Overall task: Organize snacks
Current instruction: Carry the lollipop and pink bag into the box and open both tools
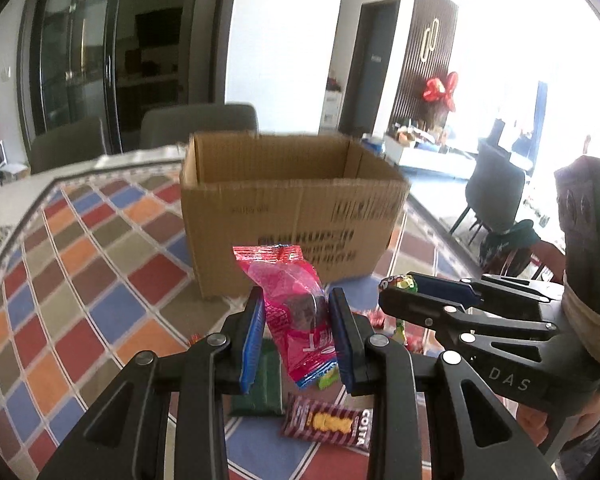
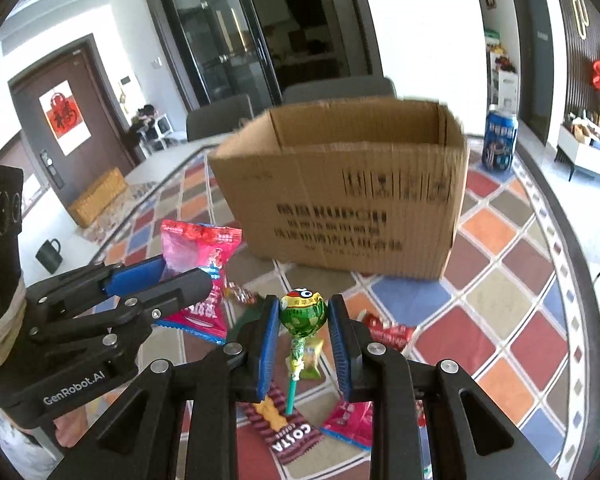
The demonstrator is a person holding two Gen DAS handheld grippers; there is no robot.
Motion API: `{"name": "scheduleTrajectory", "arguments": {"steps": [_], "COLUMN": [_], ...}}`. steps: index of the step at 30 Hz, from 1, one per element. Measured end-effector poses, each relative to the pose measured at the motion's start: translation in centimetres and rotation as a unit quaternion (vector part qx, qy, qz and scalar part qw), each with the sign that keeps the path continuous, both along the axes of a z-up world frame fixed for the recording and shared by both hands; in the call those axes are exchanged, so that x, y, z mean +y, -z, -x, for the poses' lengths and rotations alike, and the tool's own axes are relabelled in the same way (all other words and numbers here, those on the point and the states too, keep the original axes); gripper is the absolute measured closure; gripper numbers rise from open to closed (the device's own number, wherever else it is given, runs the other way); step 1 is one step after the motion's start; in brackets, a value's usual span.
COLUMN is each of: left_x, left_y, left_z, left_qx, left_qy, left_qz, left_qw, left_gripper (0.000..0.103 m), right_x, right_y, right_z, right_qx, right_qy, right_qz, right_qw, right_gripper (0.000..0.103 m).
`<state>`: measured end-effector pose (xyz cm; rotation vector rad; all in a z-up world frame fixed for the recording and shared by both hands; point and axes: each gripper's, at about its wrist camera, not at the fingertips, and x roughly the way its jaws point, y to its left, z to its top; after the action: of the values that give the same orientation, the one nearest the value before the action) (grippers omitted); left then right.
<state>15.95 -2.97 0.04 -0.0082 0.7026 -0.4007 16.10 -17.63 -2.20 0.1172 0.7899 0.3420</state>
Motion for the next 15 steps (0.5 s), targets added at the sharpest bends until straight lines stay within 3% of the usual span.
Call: {"name": "scheduleTrajectory", "arguments": {"steps": [15], "left_x": [0.0], "left_y": [-6.7], "left_z": [-2.1], "left_qx": [-0.092], "left_qy": [-0.003], "left_qz": [-0.002], "left_qw": [0.9958], "left_gripper": [0.071], "right_x": [-0.2], "right_y": [-6.9], "right_z": [-1.8], "right_qx": [-0.089], "right_qy": [0.015], "right_qz": [-0.007], "right_qw": [0.996], "right_gripper": [0.077]}}
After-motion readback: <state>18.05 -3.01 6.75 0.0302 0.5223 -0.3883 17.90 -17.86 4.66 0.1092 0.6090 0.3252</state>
